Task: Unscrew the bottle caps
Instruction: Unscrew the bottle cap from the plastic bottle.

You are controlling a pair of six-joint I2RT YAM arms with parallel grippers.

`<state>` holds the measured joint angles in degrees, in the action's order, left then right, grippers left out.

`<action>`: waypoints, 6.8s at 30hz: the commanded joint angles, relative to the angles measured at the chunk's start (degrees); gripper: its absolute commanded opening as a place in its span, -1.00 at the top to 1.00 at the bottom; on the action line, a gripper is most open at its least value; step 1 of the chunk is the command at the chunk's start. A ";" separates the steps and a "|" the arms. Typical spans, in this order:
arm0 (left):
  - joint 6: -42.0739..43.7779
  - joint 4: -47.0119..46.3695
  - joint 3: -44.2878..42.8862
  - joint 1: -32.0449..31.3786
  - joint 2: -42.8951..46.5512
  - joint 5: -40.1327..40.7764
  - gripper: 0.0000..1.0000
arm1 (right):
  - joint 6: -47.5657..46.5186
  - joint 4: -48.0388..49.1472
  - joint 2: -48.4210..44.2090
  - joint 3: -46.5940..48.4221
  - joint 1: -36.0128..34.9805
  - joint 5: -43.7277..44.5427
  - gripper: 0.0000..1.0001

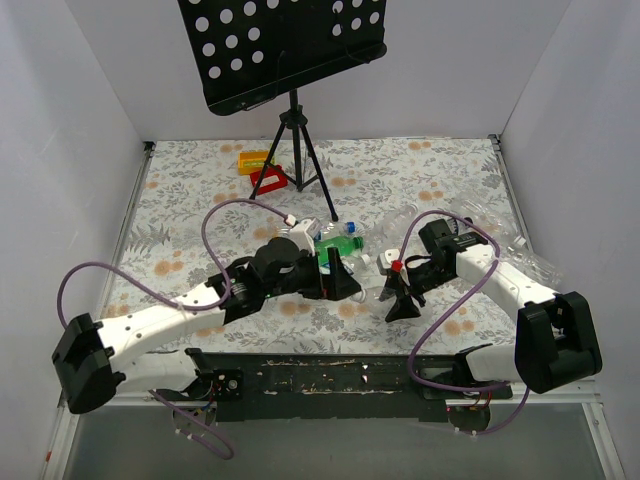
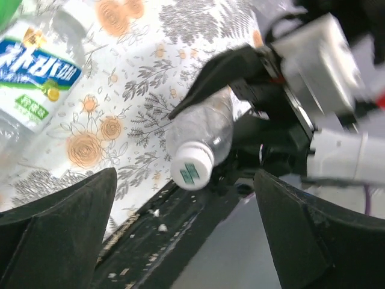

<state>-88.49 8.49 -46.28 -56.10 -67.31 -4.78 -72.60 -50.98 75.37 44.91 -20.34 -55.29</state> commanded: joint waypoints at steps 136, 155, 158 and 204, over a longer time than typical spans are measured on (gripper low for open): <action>63.88 -31.09 10.87 0.99 -1.33 -28.09 -0.76 | -6.94 -5.44 -0.76 1.59 -2.42 -2.37 0.90; 62.47 -29.05 10.95 1.25 -1.69 -31.70 -0.32 | -6.07 -5.00 0.48 1.76 -2.51 -1.84 0.90; 61.68 -30.02 11.74 1.51 -0.99 -31.61 -0.28 | -6.15 -5.01 0.39 1.76 -2.51 -1.75 0.90; -1.53 -14.81 1.54 2.04 -2.83 -4.19 0.40 | -3.78 -3.60 2.76 1.68 -2.43 0.27 0.90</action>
<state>-90.08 -2.79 -41.47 -54.54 -70.46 -14.24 -75.55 -51.92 77.45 45.69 -22.31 -56.36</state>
